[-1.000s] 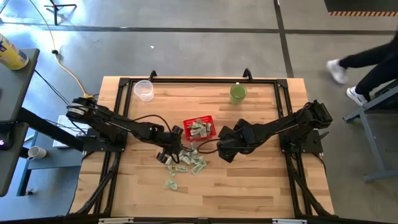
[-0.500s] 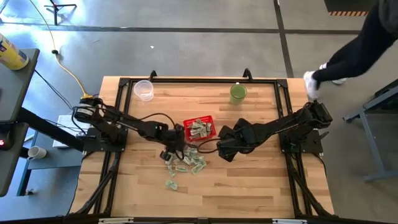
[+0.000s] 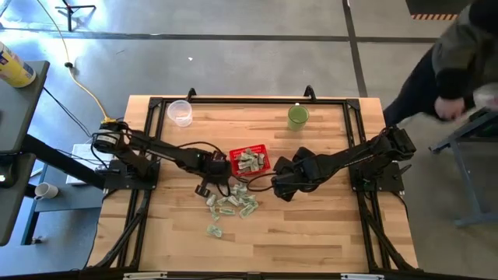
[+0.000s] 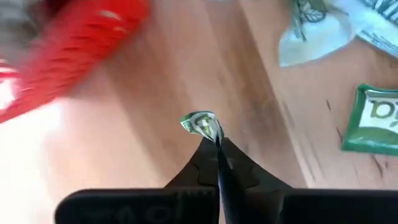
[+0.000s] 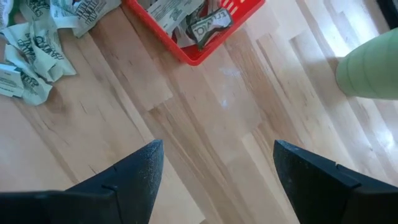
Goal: Pick and place Stevia / Truvia into bins
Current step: Put the truvia packet into the red basket
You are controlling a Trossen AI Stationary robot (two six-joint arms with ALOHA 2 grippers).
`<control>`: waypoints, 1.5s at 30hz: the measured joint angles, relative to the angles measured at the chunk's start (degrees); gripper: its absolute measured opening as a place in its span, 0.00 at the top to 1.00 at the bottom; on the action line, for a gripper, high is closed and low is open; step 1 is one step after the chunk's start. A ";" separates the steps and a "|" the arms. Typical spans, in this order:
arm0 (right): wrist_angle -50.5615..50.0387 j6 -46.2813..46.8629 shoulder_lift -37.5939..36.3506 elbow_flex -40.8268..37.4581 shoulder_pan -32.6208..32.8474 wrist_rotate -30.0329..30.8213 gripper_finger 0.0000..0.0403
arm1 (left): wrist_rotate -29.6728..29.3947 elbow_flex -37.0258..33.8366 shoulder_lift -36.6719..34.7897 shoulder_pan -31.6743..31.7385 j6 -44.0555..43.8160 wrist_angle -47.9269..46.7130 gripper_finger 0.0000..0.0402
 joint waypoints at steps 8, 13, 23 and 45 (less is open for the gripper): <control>-0.98 -2.37 -0.16 -0.20 -0.51 1.59 0.27 | -3.35 8.66 -5.10 0.68 -0.75 1.88 0.93; -0.99 -3.85 -0.20 -1.18 -0.79 2.07 0.27 | 1.29 10.73 -4.76 4.23 1.21 13.64 0.93; -2.11 -3.78 -0.28 -3.06 -0.61 2.27 0.27 | 1.06 10.63 0.91 11.27 -14.20 12.86 0.57; 11.78 -8.51 -0.55 -3.04 -4.02 0.74 0.27 | 7.39 5.47 -8.35 -9.38 -82.06 -18.33 0.44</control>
